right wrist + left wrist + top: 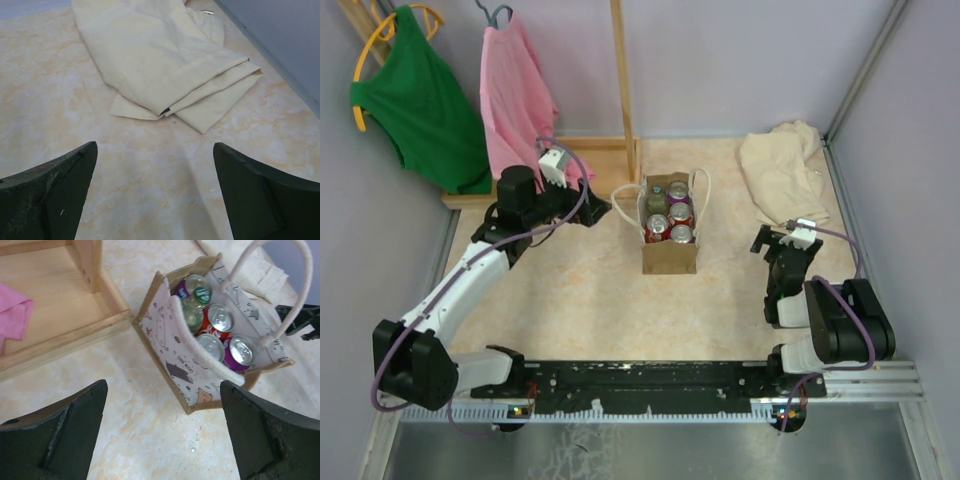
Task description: Take the beverage out of the canvas bag
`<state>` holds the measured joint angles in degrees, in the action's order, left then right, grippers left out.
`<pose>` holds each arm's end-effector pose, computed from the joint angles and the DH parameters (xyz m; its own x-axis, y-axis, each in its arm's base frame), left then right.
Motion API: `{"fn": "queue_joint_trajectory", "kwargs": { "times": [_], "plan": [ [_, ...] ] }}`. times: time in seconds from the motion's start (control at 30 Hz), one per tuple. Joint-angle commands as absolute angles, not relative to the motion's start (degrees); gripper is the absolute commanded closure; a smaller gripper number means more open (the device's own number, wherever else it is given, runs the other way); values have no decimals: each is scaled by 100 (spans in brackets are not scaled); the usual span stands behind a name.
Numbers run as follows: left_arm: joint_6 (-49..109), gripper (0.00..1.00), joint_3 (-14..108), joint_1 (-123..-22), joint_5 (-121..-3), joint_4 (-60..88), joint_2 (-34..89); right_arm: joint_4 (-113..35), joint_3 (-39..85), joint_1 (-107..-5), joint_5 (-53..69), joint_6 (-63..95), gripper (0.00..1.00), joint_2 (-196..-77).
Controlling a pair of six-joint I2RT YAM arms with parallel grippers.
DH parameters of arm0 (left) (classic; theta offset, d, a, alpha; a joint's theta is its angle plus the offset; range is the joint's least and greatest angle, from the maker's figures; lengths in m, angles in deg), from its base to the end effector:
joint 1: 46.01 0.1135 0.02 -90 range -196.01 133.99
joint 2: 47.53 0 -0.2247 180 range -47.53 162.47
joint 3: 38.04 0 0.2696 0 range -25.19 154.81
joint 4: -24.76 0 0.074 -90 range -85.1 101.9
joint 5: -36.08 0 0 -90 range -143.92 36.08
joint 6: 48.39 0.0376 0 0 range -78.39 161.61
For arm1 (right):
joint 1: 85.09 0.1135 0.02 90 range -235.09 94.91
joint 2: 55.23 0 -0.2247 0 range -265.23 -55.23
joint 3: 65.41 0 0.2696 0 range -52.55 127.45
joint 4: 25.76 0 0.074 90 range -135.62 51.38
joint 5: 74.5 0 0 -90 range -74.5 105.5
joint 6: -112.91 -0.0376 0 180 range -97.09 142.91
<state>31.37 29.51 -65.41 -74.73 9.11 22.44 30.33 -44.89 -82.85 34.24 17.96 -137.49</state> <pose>0.2938 -0.1176 0.2794 -0.3997 -0.0354 -0.9159 0.5670 0.7756 -0.2774 0.2268 -0.0032 0.0879 -0.0736 0.0789 -0.9942 0.2899 0.9555 0.0544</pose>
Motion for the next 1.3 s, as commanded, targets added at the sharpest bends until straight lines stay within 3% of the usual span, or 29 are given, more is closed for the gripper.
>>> {"fn": "queue_joint_trajectory", "kwargs": {
  "times": [0.0, 0.17, 0.23, 0.4, 0.67, 0.9, 1.07, 1.27],
  "plan": [
    [3148, 0, 3362, -6561, -8292, 1317, 2399, 3275, -4324, -8246, 3518, 1866, 1, -13785],
    [3041, 0, 3707, -6585, -8540, 2018, 2553, 3275, -4328, -8247, 3512, 1862, 1, -13785],
    [3207, 5, 3995, -6644, -8509, 2011, 2716, 3275, -4324, -8245, 3514, 1864, 1, -13785],
    [3566, 29, 4952, -6889, -8350, 1472, 3461, 3275, -4324, -8246, 3511, 1868, 1, -13786],
    [4556, 48, 6768, -7686, -8167, 312, 4687, 3275, -4324, -8245, 3515, 1864, 1, -13785],
    [5163, 81, 6964, -8309, -7601, -509, 5336, 3275, -4324, -8245, 3511, 1865, 1, -13785],
    [5397, 81, 6791, -8517, -7241, -884, 5509, 3275, -4328, -8245, 3512, 1868, 1, -13784],
    [5601, 65, 6433, -8837, -7009, -1001, 5589, 3275, -4324, -8245, 3511, 1863, 1, -13785]
  ]
}}
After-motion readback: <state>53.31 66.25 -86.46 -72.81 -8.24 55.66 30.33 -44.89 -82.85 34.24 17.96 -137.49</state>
